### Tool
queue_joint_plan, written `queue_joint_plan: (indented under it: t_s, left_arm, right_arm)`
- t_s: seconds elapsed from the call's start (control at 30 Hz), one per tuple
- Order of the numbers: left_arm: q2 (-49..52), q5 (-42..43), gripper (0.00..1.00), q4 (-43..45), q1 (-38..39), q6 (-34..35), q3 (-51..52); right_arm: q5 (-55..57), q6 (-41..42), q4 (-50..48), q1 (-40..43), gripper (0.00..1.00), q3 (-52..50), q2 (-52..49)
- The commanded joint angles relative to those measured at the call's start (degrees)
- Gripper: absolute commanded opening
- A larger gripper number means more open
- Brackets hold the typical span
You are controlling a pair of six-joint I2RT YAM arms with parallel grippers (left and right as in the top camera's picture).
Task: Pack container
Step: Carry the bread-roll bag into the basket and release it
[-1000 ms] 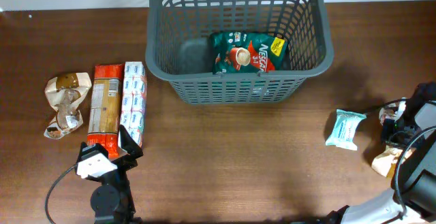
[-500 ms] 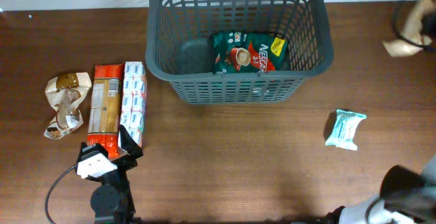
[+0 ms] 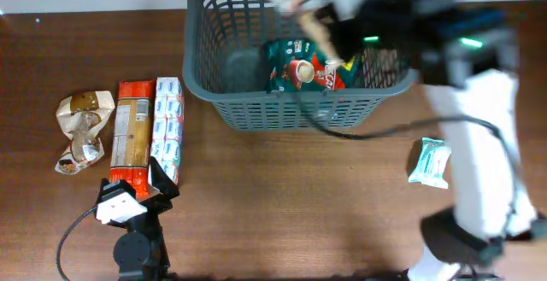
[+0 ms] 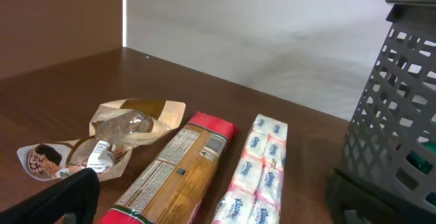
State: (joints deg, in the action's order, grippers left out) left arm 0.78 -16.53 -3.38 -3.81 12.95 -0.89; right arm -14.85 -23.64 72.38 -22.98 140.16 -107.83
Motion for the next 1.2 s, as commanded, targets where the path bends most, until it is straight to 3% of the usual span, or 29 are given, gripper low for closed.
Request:
queue_joint_plan:
  t_s: [0.0, 0.27, 0.37, 0.43, 0.47, 0.5, 0.53, 0.67, 0.73, 0.87, 0.97, 1.07, 1.17]
  left_arm:
    - [-0.48, -0.22, 0.99, 0.11, -0.09, 0.28, 0.37]
    - [-0.48, -0.22, 0.99, 0.11, -0.09, 0.28, 0.37]
    - [-0.48, -0.22, 0.99, 0.11, -0.09, 0.28, 0.37]
    - [-0.48, -0.22, 0.99, 0.11, -0.09, 0.28, 0.37]
    - [-0.48, -0.2, 0.99, 0.11, -0.09, 0.28, 0.37]
    - [-0.48, -0.22, 0.99, 0.11, -0.09, 0.28, 0.37]
    - [-0.48, -0.2, 0.99, 0.11, -0.09, 0.28, 0.37]
    - [-0.48, -0.2, 0.99, 0.11, -0.09, 0.28, 0.37]
    - [-0.48, -0.2, 0.99, 0.11, -0.09, 0.28, 0.37]
    - [-0.48, -0.22, 0.99, 0.11, -0.09, 0.28, 0.37]
    - [-0.48, -0.22, 0.99, 0.11, -0.09, 0.28, 0.37]
    - [-0.48, -0.22, 0.99, 0.11, -0.09, 0.28, 0.37]
    - [-0.48, -0.22, 0.99, 0.11, -0.09, 0.28, 0.37]
  right_arm:
    - [5.16, -8.57, -1.88, -3.8, 0.03, -0.63, -9.18]
    - [3.63, -8.87, -5.27, -4.76, 0.04, -0.63, -22.29]
    - [1.38, -5.29, -5.31, -4.83, 0.04, -0.63, -25.88]
    - [1.38, -1.09, -5.07, -4.83, 0.2, -0.61, -26.38]
    - [1.38, 0.2, -5.09, -4.81, 0.23, -0.57, -26.25]
    - [1.4, 1.51, -5.09, -4.79, 0.37, -0.37, -25.57]
    - [1.53, 2.01, -5.09, -4.74, 0.42, -0.26, -24.92]
    - [5.29, 3.5, -4.92, -4.0, 0.55, 1.92, -19.08]
    - [14.58, 5.81, -4.76, -3.06, 0.6, 3.91, -13.57]
    - [25.38, 6.12, -3.72, 0.15, 0.67, 4.17, -5.84]
    - [25.44, 7.72, -2.05, 4.92, 0.68, 4.15, -1.73]
    - [25.4, 8.76, -1.9, 12.61, 0.69, 2.43, 1.9]
    - [22.69, 11.65, -5.2, 25.46, 0.72, -5.84, 6.45]
